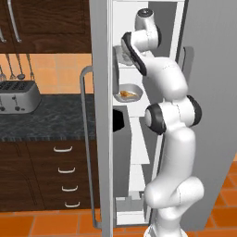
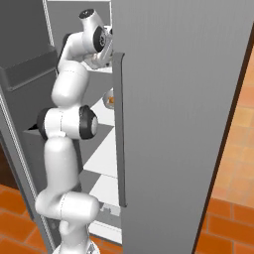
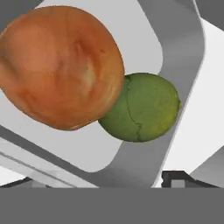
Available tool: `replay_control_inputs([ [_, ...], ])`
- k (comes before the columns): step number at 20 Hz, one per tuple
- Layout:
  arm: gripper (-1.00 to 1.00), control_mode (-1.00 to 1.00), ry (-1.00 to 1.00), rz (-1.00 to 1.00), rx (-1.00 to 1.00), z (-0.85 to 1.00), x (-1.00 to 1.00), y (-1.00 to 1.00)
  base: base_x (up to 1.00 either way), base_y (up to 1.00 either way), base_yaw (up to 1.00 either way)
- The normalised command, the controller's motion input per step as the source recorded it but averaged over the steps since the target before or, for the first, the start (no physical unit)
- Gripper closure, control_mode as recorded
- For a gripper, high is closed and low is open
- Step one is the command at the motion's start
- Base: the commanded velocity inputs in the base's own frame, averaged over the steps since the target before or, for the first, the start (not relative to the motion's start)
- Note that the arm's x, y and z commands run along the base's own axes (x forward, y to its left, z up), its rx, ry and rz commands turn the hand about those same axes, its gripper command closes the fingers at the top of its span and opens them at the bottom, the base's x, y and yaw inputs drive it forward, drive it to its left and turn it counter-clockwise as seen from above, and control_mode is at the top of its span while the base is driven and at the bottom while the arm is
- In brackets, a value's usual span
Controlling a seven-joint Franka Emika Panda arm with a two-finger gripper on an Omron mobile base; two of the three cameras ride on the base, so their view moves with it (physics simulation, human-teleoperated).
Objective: Take the meat container that has the chicken drumstick and place it on the second highest rack of the freezer. Then take the vegetable container that has the onion and lime and place it on the highest rack of the freezer.
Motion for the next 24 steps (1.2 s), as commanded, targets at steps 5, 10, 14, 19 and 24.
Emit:
replay_control_inputs([
  [5,-1.0,-1.0,-0.1,-0.29,-0.05,-0.02,0.3,0.0,0.0,0.0,0.0],
  [10,-1.0,-1.0,-0.05,-0.09,0.0,0.0,-0.34,-0.01,0.0,0.0,0.0],
  [14,-1.0,-1.0,-0.07,-0.01,0.0,-0.03,-0.96,0.0,0.0,0.0,0.0],
  [19,-1.0,-1.0,-0.27,0.0,-0.13,-0.92,-0.91,0.0,0.0,0.0,0.0],
  [24,-1.0,-1.0,-0.4,0.02,-0.09,-0.61,-0.98,-0.1,0.0,0.0,0.0],
])
